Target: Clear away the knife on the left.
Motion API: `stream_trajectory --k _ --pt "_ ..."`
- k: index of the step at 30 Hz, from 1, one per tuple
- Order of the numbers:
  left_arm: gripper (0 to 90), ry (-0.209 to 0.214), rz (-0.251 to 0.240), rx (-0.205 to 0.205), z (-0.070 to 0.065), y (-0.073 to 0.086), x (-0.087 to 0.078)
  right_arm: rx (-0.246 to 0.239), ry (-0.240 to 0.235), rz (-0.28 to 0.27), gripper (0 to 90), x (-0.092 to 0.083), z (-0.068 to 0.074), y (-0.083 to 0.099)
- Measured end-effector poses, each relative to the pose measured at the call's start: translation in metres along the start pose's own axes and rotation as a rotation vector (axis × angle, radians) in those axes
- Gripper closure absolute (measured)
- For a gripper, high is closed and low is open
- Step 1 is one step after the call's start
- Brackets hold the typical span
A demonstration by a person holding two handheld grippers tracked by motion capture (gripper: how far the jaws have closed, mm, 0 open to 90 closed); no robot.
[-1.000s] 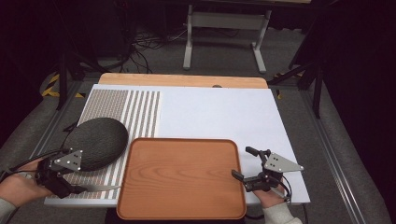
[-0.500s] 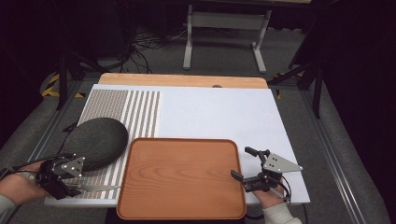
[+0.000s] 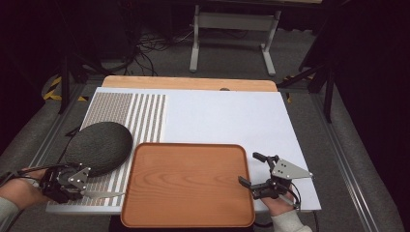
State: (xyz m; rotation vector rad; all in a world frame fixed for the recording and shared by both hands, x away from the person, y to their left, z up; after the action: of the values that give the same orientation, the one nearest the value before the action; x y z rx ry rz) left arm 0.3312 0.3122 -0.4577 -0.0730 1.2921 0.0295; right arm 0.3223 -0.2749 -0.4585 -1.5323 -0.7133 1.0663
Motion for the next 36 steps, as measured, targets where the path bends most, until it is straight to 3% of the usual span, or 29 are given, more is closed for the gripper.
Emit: stream_trajectory --k 4,5,6,11,23,29,36 --pt "72.5 0.009 0.02 0.047 -0.001 0.001 0.002 0.001 -0.005 0.001 3.2 0.001 0.0 0.0" --pt "75.6 -0.014 0.03 0.078 -0.002 -0.001 0.002 0.001 -0.005 0.002 3.2 0.001 0.0 0.0" --pt "77.8 -0.014 0.03 0.078 -0.002 -0.001 0.002 0.001 -0.005 0.002 3.2 0.001 0.0 0.0" --pt "79.4 -0.034 0.048 0.126 -0.006 -0.005 0.002 0.001 -0.008 0.001 3.3 0.0 0.0 0.0" --pt "79.9 -0.049 0.034 0.118 -0.008 -0.003 0.001 0.002 -0.009 -0.001 3.4 0.001 0.0 0.0" --pt "80.0 -0.048 0.024 0.096 -0.008 0.0 0.0 0.006 -0.007 -0.004 3.4 0.001 -0.001 0.0" --pt "80.0 -0.06 0.005 0.052 -0.003 0.003 -0.014 0.006 -0.007 -0.012 3.4 -0.001 -0.001 0.0"
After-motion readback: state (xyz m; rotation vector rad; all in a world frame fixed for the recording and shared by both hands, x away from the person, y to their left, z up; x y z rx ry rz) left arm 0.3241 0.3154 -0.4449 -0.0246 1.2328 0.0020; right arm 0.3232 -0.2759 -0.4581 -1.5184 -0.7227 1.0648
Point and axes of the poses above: each handheld gripper's, and its own axes: x roughly forward along the jaws, y roughly out of its underside, z roughly to its left, the point moved 1 cm from there along x, roughly forward along the jaws, and after that the axes turned 12 degrees about -y, right-handed, at the moved point
